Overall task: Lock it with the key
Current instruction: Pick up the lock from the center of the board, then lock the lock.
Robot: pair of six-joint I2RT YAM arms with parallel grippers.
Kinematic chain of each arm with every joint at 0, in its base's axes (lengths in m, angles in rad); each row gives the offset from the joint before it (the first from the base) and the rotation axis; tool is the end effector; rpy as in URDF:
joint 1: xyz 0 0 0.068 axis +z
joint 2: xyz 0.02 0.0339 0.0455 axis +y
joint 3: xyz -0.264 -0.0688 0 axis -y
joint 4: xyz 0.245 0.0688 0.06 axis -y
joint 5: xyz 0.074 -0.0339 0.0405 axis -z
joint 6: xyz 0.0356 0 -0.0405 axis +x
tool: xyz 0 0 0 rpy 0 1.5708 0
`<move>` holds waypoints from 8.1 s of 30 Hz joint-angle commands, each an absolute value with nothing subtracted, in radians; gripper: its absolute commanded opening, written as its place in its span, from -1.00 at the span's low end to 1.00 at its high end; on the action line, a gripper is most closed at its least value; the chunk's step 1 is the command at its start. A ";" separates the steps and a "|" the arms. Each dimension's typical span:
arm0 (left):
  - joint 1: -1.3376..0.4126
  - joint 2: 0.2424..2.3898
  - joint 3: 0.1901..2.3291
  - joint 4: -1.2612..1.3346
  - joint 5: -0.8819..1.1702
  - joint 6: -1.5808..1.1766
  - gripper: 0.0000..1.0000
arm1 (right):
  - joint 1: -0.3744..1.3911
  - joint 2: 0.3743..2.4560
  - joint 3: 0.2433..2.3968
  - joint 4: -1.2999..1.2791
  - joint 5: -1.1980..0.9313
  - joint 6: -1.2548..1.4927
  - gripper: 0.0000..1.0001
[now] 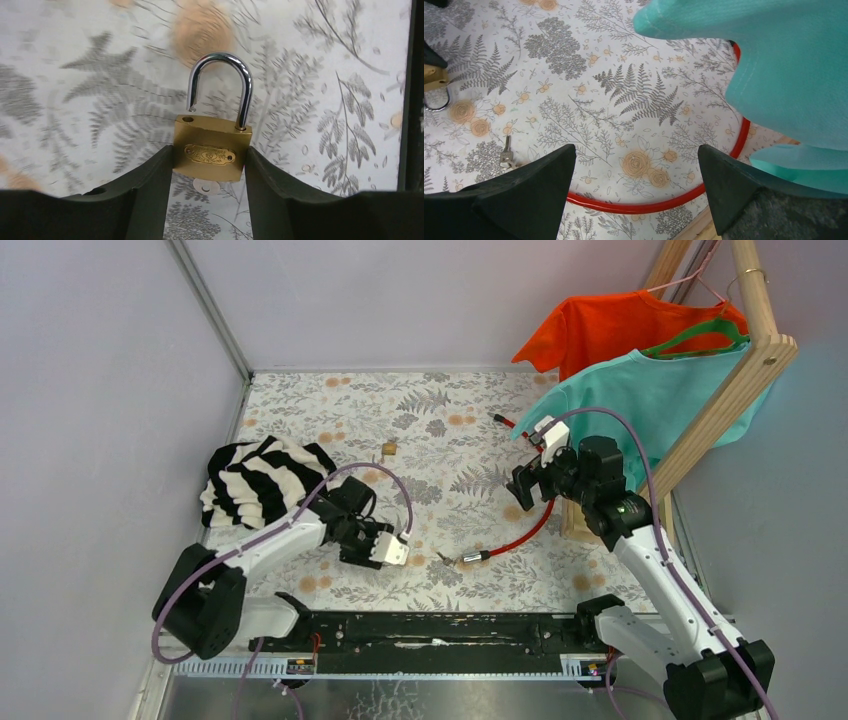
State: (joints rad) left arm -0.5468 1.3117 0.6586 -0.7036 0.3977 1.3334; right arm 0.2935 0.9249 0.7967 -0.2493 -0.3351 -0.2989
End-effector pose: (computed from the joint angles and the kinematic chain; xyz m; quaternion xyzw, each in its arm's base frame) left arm 0.1689 -0.1189 0.1631 0.7996 0.5577 -0.1413 0.1720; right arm 0.1994 0.0725 0.3128 -0.3277 0.7528 0.1365 0.5544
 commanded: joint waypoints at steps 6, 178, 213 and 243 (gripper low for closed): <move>-0.557 1.190 0.782 -0.400 0.653 0.940 -0.82 | 0.344 1.028 0.875 -0.222 -0.586 -0.324 0.98; -0.588 1.359 0.974 -0.216 0.927 0.437 -1.00 | 0.597 1.273 0.941 -0.069 -0.960 -0.276 -1.00; -0.601 1.414 1.017 -0.242 1.127 0.419 -1.00 | 0.673 1.241 0.850 -0.004 -0.882 -0.384 -1.00; -0.619 1.408 1.046 -0.143 1.055 0.340 -1.00 | 0.777 1.330 0.804 0.282 -1.011 -0.117 -1.00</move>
State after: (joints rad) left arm -0.5735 1.4429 0.9539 -0.4889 0.9459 0.3397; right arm 0.6476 1.3121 0.7956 0.0292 -0.8211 -0.2054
